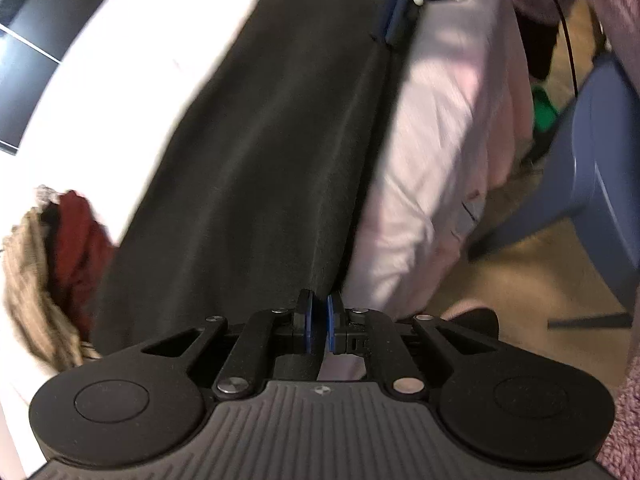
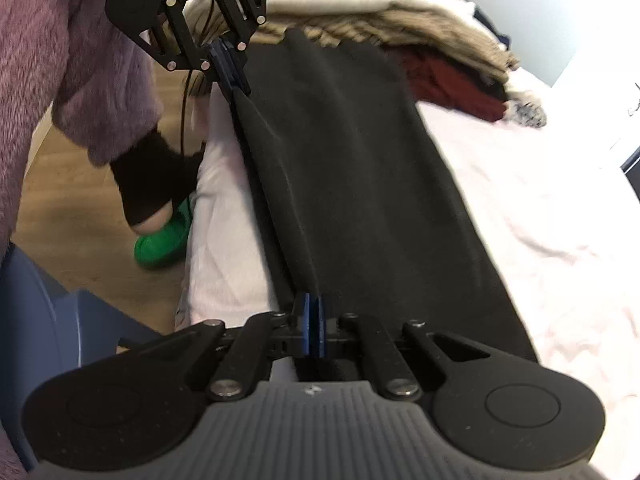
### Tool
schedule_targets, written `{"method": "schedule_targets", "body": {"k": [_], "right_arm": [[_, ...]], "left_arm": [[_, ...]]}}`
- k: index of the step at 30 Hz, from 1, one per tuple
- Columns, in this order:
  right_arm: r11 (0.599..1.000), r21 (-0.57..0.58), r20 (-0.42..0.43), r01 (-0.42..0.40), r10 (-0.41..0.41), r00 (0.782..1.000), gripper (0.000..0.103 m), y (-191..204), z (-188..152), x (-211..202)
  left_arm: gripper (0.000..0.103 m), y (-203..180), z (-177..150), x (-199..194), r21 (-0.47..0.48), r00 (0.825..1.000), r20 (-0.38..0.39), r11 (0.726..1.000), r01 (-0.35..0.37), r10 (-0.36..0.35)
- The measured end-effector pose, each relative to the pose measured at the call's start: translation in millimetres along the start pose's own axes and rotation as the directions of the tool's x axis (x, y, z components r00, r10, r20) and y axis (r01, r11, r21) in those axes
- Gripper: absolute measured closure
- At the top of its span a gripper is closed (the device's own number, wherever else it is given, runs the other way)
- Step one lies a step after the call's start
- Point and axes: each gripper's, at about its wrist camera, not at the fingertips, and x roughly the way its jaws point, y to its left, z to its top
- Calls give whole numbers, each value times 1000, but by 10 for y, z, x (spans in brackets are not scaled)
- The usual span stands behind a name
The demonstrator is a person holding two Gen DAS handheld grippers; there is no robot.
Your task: Fold clothes
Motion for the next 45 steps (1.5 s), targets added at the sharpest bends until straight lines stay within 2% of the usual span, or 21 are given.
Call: {"method": "schedule_targets", "body": {"k": [2, 4, 7, 10, 14, 18, 21, 24, 26, 32, 34, 36, 40, 42, 44, 45], "right_arm": [[999, 25, -4, -20, 20, 1000, 90, -30, -7, -10], [996, 70, 3, -52, 52, 999, 68, -91, -14, -76], [987, 147, 48, -67, 61, 997, 66, -192, -45, -224], [977, 212, 72, -17, 2, 997, 65, -314, -64, -313], [961, 267, 43, 66, -80, 996, 64, -489, -99, -362], [944, 306, 7, 126, -134, 991, 63, -680, -132, -386], [931, 327, -16, 160, -164, 986, 61, -816, -188, -415], [906, 375, -46, 198, -195, 980, 61, -951, -291, -415], [881, 419, -64, 218, -211, 975, 60, -1038, -377, -413], [808, 487, -133, 331, -306, 943, 61, -1374, -716, -527], [765, 517, -165, 383, -350, 922, 60, -1548, -892, -651], [686, 577, -215, 443, -396, 893, 54, -1764, -1100, -803], [469, 713, -333, 521, -428, 840, 50, -2246, -1542, -1021], [375, 763, -375, 527, -407, 833, 50, -2474, -1708, -1068], [316, 804, -378, 504, -383, 843, 50, -2657, -1803, -1090], [304, 825, -358, 477, -371, 857, 50, -2723, -1835, -1094]], "left_arm": [[94, -4, 2, 20, -7, 999, -31, 1000, 15, -15], [91, 7, -9, 27, -17, 998, -61, 999, 31, -32], [90, 171, -101, -79, -84, 993, -64, 992, 94, -99], [88, 395, -168, -297, -196, 992, 38, 972, 126, -121], [78, 734, -142, -468, -308, 988, 148, 947, 96, -52], [76, 1055, -37, -368, -393, 986, 147, 919, -20, 84], [76, 1202, 110, -188, -385, 978, 131, 917, -104, 165], [71, 1278, 311, 9, -348, 974, 145, 930, -114, 174], [65, 1344, 417, 153, -322, 975, 146, 940, -114, 168], [64, 1459, 488, 654, -277, 997, 41, 960, -47, 61], [64, 1476, 470, 675, -284, 997, 48, 958, -38, 54], [65, 1520, 451, 668, -317, 998, 48, 948, -18, 35], [78, 1519, 492, 665, -344, 1000, 19, 939, -6, 14], [88, 1501, 553, 678, -336, 999, -23, 941, -41, 35], [96, 1500, 598, 687, -341, 997, -60, 937, -71, 54], [98, 1509, 605, 688, -348, 996, -68, 934, -75, 54]]}}
